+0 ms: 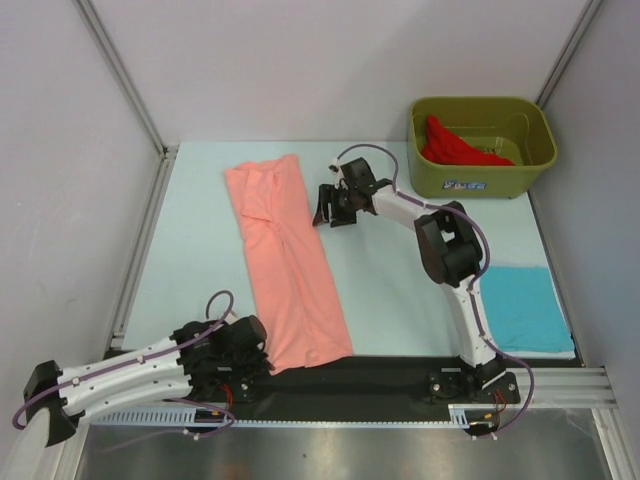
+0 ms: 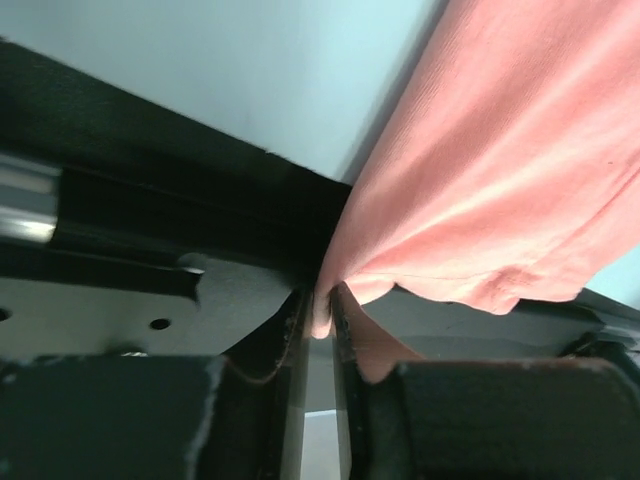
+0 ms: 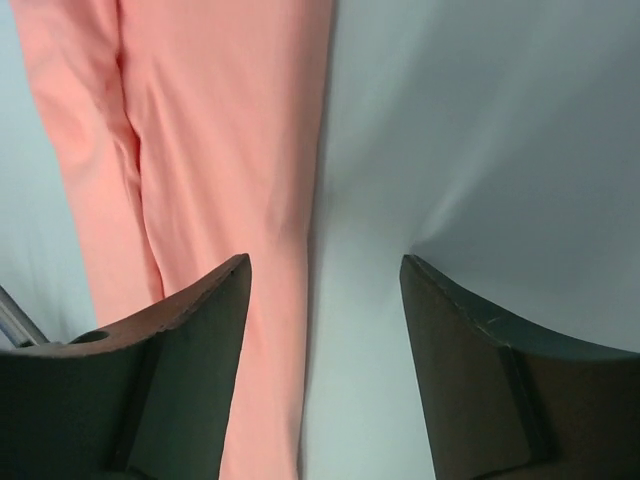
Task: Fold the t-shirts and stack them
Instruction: Fold the tshirt
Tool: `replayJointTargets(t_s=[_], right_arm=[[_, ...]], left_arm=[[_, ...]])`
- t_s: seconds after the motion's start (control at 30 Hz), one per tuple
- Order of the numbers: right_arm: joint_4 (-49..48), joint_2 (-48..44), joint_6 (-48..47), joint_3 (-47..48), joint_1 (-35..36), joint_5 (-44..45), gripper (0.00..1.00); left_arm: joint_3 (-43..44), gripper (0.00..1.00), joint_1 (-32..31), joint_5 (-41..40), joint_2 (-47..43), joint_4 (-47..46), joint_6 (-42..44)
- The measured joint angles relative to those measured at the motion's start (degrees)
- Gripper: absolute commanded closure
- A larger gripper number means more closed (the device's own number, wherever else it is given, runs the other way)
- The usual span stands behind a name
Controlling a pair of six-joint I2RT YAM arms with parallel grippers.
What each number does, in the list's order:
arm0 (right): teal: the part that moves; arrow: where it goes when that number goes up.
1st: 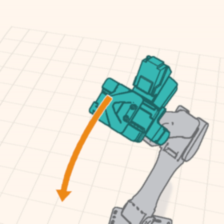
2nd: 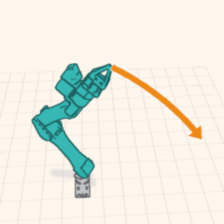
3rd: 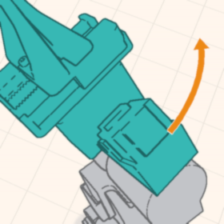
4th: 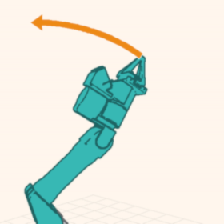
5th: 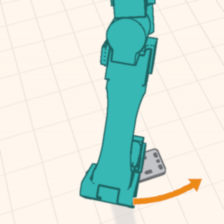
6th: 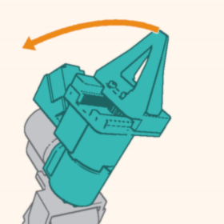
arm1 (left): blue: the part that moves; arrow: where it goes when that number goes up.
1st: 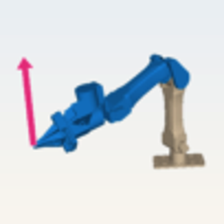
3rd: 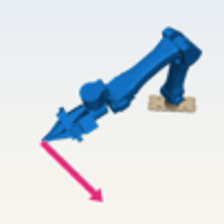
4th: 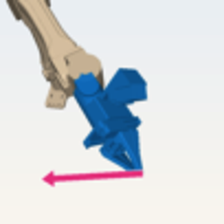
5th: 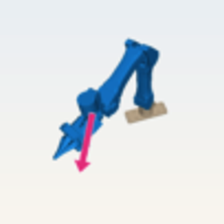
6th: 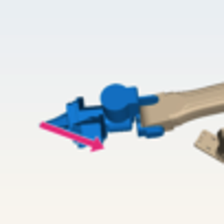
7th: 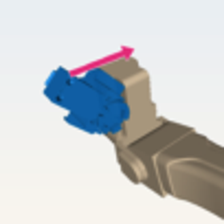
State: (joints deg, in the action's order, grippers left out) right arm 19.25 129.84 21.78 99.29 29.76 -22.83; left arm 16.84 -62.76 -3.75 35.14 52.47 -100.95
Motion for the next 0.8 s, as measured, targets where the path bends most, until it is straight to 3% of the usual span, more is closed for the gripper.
replayJointTargets(t_s=[0.13,0.23,0.37,0.47,0.67,0.8], right_arm=[[-2.0,7.0,1.4,9.5,-0.3,0.3,0.36],[-4.5,10.8,3.2,14.3,-0.6,-0.3,0.38],[-6.6,17.8,6.3,23.8,-1.0,-1.9,0.43],[-7.6,22.3,9.3,30.1,-1.3,-3.2,0.47],[-10.7,26.4,15.8,34.0,-2.2,-4.9,0.6],[-12.1,29.9,19.1,37.9,-2.6,-6.4,0.79]], left_arm=[[1.0,0.76,-0.4,-0.8,0.0,3.0,1.2],[1.5,0.67,-0.6,-1.4,-0.3,4.6,2.4],[2.4,0.45,-0.8,-2.7,-0.7,5.2,4.9],[3.1,0.38,-1.2,-3.5,-0.5,4.8,7.1],[5.2,0.39,-3.3,-4.2,0.2,2.3,9.6],[6.8,0.39,-3.9,-5.1,-0.2,1.4,10.0]])
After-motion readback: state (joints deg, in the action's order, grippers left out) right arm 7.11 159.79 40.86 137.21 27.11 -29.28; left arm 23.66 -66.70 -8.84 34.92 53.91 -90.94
